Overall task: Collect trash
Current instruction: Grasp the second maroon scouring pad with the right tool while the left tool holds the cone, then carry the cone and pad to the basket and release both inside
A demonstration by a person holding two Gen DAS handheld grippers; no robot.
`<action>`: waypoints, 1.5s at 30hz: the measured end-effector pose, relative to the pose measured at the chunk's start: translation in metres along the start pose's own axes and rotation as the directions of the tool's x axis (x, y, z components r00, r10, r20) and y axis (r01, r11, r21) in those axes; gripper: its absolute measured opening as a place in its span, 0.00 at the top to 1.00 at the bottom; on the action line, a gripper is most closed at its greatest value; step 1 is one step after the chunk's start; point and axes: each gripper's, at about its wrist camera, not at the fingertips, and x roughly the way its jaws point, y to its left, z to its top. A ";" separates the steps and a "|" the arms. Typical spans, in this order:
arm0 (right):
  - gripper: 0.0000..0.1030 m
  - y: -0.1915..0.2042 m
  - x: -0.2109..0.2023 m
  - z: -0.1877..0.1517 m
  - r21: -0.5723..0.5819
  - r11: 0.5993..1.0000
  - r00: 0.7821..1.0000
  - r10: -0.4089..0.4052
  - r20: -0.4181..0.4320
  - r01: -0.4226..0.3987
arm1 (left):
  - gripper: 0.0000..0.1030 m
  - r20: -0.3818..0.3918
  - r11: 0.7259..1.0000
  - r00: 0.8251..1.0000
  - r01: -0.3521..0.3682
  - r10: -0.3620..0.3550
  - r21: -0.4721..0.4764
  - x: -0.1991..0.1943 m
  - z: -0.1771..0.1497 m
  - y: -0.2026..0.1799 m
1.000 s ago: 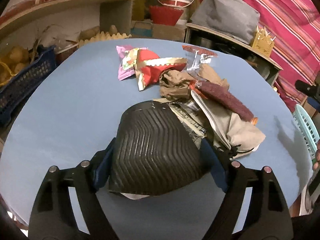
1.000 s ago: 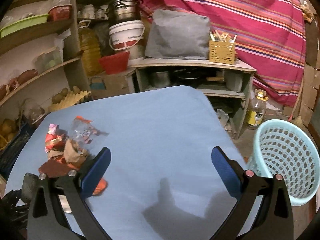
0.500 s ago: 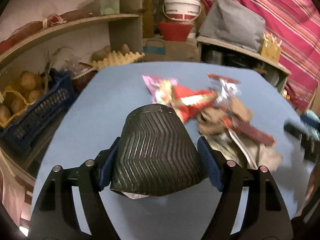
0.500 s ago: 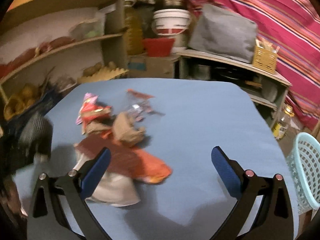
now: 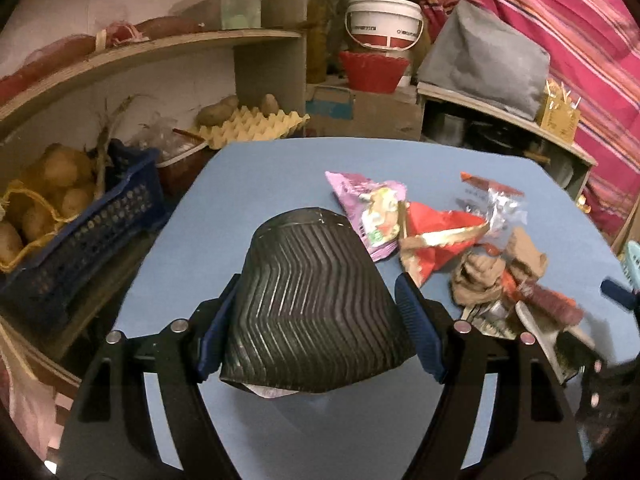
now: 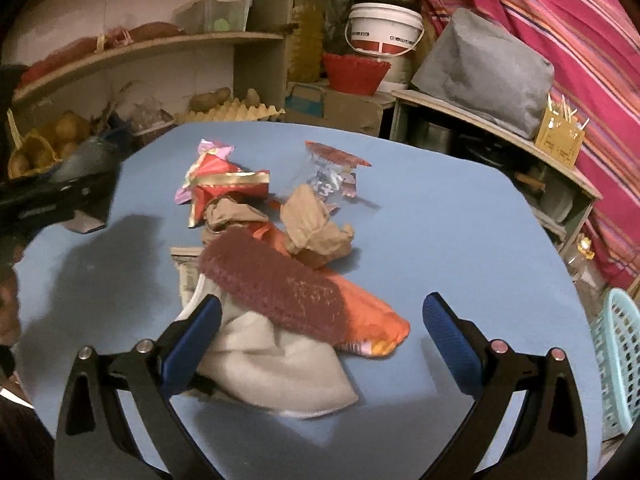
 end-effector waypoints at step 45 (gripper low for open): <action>0.86 -0.122 -0.035 0.011 0.173 0.978 0.991 0.106 0.078 -0.118 | 0.28 0.054 0.996 0.995 0.081 -0.083 0.026 -0.029 0.009 -0.089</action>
